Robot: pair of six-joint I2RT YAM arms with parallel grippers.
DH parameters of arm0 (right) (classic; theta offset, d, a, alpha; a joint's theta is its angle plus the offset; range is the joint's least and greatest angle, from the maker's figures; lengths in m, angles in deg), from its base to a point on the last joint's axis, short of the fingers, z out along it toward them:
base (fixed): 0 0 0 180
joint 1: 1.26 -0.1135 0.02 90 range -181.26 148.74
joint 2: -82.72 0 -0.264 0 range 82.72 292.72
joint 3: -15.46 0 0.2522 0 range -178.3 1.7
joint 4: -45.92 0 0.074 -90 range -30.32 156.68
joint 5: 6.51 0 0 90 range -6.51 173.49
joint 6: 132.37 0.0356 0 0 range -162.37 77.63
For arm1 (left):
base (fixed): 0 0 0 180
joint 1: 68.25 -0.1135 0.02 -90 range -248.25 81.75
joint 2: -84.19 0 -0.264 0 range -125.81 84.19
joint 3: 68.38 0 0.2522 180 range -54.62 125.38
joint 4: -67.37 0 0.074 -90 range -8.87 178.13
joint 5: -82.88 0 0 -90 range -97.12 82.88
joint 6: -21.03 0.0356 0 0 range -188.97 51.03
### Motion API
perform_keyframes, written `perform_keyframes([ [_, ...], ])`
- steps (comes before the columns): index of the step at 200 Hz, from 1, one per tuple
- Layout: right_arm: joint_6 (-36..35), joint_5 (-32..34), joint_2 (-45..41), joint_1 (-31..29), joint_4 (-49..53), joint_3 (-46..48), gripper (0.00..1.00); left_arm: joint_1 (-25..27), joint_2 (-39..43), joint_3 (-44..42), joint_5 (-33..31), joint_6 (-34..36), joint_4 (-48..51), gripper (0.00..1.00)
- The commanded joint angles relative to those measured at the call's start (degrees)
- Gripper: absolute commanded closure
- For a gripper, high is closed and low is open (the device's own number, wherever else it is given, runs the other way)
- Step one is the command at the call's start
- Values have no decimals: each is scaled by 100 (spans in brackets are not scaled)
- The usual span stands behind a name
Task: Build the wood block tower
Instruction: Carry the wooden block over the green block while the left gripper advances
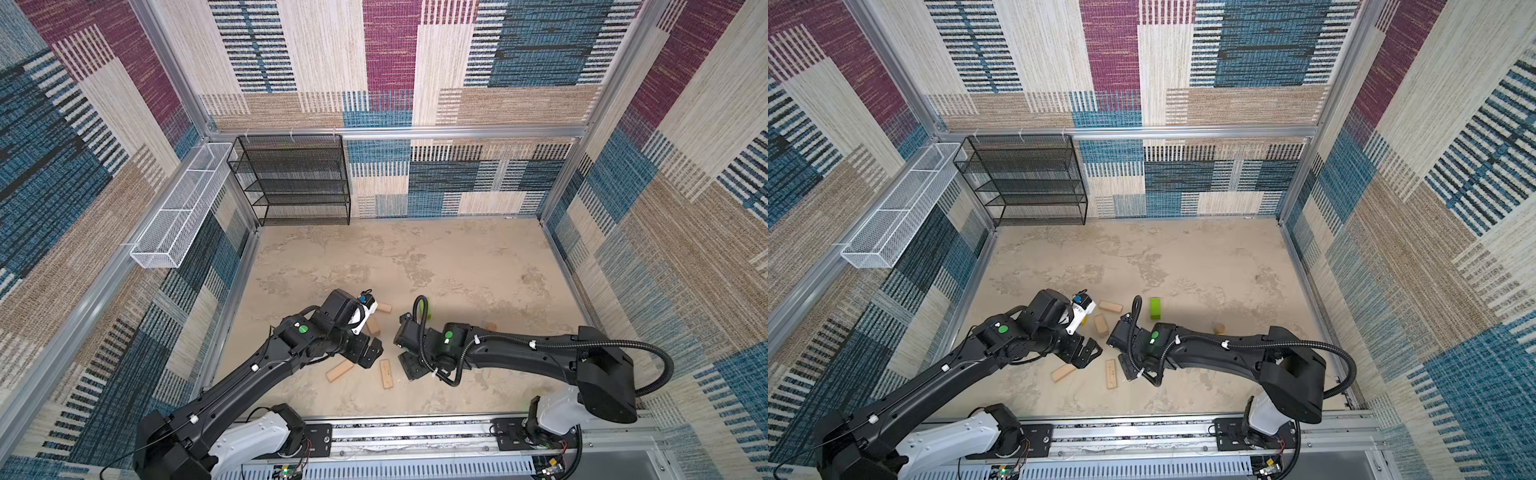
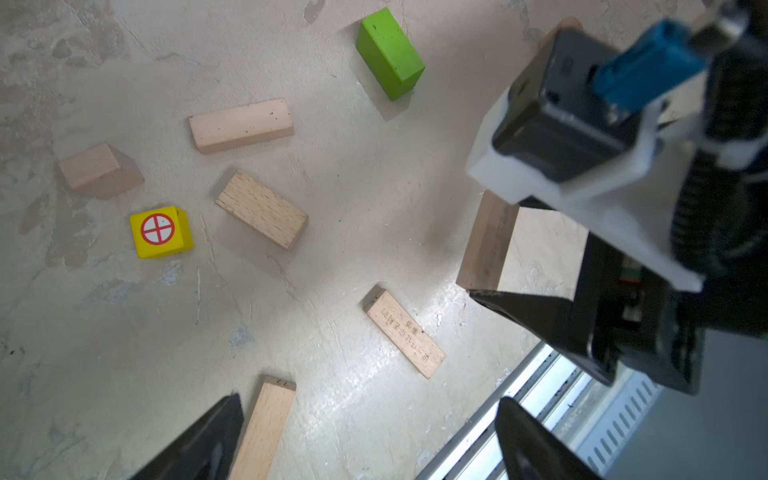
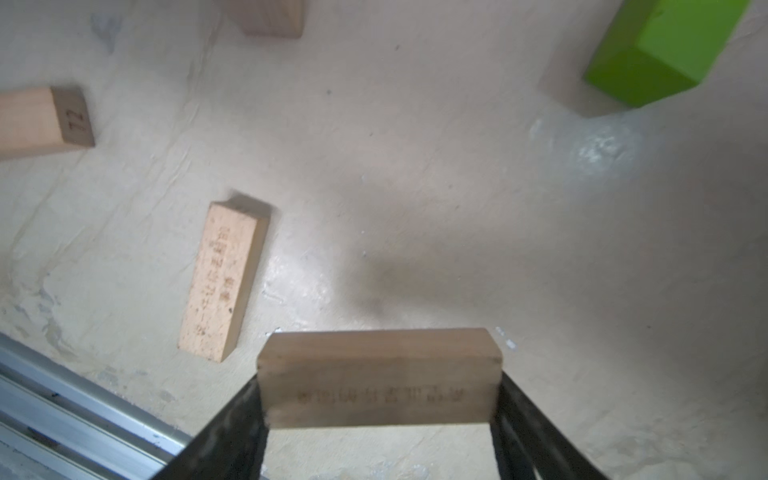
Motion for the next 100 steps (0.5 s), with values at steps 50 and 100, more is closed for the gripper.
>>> perform_keyframes([
  [50, -198, 210, -235, 536, 317, -694, 100, -2, -570, 774, -427, 929, -615, 1],
  [100, 356, 385, -923, 1117, 466, -607, 100, -2, -859, 1606, -619, 1418, -901, 1],
])
